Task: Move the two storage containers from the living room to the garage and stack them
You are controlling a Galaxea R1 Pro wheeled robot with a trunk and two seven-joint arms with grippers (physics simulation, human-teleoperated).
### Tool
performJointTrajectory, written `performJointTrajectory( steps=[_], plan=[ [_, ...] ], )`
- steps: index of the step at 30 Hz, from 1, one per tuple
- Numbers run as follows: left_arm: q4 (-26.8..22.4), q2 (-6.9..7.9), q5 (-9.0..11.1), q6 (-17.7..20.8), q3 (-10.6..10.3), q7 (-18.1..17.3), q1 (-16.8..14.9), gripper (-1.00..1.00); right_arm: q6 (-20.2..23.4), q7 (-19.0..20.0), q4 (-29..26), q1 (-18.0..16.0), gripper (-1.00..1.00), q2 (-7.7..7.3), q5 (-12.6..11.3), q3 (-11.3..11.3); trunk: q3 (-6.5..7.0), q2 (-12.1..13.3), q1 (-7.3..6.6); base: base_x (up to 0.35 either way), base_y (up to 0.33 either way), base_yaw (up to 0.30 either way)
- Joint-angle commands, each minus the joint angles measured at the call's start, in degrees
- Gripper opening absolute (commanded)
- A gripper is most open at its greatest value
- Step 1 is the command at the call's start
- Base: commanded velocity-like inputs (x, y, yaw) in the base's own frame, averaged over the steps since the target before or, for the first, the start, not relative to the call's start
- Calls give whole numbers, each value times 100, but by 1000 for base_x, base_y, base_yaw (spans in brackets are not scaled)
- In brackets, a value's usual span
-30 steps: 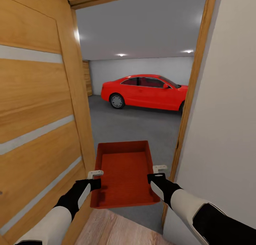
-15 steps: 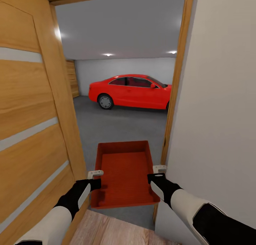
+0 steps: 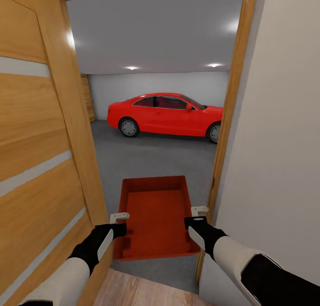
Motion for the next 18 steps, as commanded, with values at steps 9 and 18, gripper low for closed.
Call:
performJointTrajectory(
  steps=[9,18],
  plan=[
    [-5,-3,-121,40,28,242,0,-100,30,-40,-27,-1,-100,29,-78,132,-2,-5,3,21,19,-130],
    [-5,-6,-115,40,28,242,0,-100,30,-40,-27,-1,-100,29,-75,134,-2,-5,3,14,37,-225]
  ],
)
